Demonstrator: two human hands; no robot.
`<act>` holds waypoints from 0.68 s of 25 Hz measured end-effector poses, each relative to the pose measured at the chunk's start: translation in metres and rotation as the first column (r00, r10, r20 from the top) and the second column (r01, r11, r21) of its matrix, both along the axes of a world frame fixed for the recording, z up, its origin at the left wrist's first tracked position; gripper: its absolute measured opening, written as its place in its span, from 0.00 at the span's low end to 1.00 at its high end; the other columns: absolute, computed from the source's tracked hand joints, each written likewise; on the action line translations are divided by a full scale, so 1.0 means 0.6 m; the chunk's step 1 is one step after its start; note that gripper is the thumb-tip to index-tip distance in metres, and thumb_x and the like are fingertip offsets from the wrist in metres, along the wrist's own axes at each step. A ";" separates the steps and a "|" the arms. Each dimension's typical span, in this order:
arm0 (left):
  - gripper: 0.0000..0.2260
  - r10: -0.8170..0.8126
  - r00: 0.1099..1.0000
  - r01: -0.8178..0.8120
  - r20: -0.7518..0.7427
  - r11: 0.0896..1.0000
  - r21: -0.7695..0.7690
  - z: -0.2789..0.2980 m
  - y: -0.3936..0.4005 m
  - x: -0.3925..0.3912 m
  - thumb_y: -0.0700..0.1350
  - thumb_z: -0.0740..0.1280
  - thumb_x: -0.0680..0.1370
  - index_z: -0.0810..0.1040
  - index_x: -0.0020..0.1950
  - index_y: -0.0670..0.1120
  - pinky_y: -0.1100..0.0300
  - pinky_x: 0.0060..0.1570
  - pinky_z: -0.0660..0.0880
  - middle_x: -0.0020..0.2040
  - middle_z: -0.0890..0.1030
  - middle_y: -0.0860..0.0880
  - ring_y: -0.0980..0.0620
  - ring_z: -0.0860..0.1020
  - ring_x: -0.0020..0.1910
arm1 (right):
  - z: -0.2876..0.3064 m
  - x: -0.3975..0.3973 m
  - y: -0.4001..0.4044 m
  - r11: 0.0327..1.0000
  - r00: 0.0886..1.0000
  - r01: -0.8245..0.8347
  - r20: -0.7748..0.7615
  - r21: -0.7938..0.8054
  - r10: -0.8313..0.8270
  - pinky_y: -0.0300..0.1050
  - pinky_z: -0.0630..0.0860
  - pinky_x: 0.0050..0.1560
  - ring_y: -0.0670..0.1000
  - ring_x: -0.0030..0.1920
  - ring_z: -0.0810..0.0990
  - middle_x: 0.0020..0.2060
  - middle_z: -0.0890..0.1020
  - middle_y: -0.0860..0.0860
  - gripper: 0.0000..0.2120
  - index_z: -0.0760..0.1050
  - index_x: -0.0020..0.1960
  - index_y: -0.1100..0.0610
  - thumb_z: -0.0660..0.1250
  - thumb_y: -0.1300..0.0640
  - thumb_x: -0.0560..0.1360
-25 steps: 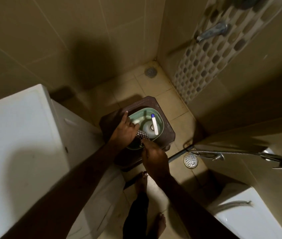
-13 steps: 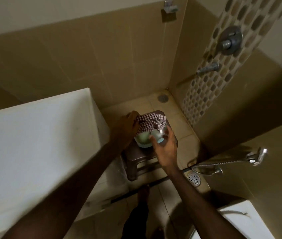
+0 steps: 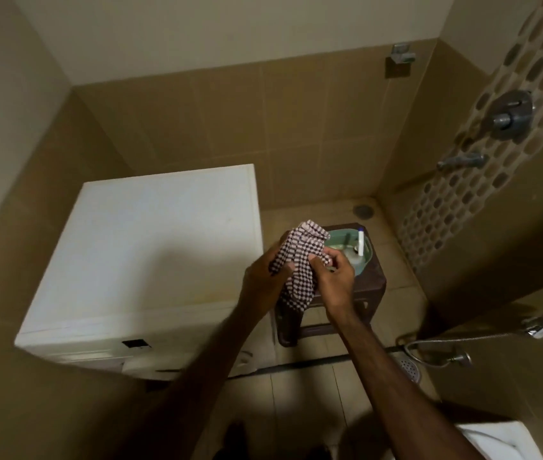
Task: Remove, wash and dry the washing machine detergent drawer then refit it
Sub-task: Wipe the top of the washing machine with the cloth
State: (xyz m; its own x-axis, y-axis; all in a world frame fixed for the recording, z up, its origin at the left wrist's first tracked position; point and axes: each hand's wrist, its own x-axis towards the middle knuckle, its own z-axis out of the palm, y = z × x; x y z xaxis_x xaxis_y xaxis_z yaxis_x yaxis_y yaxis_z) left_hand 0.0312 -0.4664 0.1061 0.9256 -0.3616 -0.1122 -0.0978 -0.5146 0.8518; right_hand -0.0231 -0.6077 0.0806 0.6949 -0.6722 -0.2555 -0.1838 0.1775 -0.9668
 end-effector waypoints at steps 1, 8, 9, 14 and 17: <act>0.18 0.050 0.998 -0.051 0.041 0.998 0.023 -0.008 0.015 -0.011 0.48 0.69 0.81 0.77 0.71 0.47 0.79 0.50 0.72 0.61 0.83 0.51 0.58 0.78 0.54 | -0.008 0.000 0.025 0.998 0.999 -0.014 -0.040 -0.060 0.012 0.59 0.80 0.64 0.54 0.63 0.80 0.64 0.81 0.53 0.17 0.77 0.67 0.52 0.73 0.56 0.79; 0.14 -0.025 0.969 -0.007 -0.246 0.992 -0.126 -0.031 0.137 -0.014 0.44 0.63 0.84 0.78 0.69 0.50 0.57 0.57 0.81 0.60 0.84 0.49 0.51 0.83 0.56 | -0.051 0.036 0.201 0.847 0.907 -0.364 -0.353 -0.388 0.228 0.59 0.69 0.73 0.55 0.75 0.67 0.77 0.66 0.50 0.38 0.65 0.80 0.45 0.61 0.27 0.76; 0.17 -0.109 0.923 0.030 -0.369 0.977 -0.213 -0.031 0.175 -0.005 0.40 0.64 0.82 0.76 0.69 0.53 0.54 0.55 0.82 0.60 0.84 0.50 0.49 0.83 0.57 | -0.063 0.046 0.223 0.810 0.893 -0.391 -0.394 -0.438 0.218 0.60 0.70 0.72 0.56 0.75 0.66 0.76 0.66 0.51 0.37 0.67 0.79 0.46 0.62 0.28 0.76; 0.17 -0.133 0.867 0.047 -0.480 0.982 -0.186 -0.062 0.385 0.059 0.37 0.61 0.83 0.78 0.67 0.53 0.53 0.44 0.83 0.57 0.85 0.51 0.47 0.85 0.52 | -0.128 0.075 0.305 0.389 0.784 -0.585 -0.619 -0.711 0.048 0.62 0.70 0.67 0.63 0.73 0.68 0.79 0.65 0.58 0.37 0.66 0.79 0.57 0.57 0.33 0.79; 0.16 0.023 0.995 -0.017 -0.094 0.998 0.066 -0.085 0.523 0.127 0.36 0.63 0.81 0.83 0.58 0.55 0.59 0.51 0.80 0.53 0.87 0.52 0.49 0.84 0.53 | -0.164 0.079 0.316 0.362 0.789 -0.572 -0.615 -0.736 -0.004 0.67 0.53 0.80 0.58 0.83 0.54 0.83 0.57 0.56 0.36 0.57 0.83 0.58 0.52 0.37 0.82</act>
State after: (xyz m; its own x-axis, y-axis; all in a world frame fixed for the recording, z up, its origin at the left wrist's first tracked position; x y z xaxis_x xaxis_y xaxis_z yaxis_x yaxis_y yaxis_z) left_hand 0.1071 -0.1524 0.0554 0.9165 -0.3322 -0.2228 -0.0071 -0.5704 0.8213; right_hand 0.0245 -0.4181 -0.0175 0.8751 -0.4840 -0.0048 -0.4642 -0.8364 -0.2913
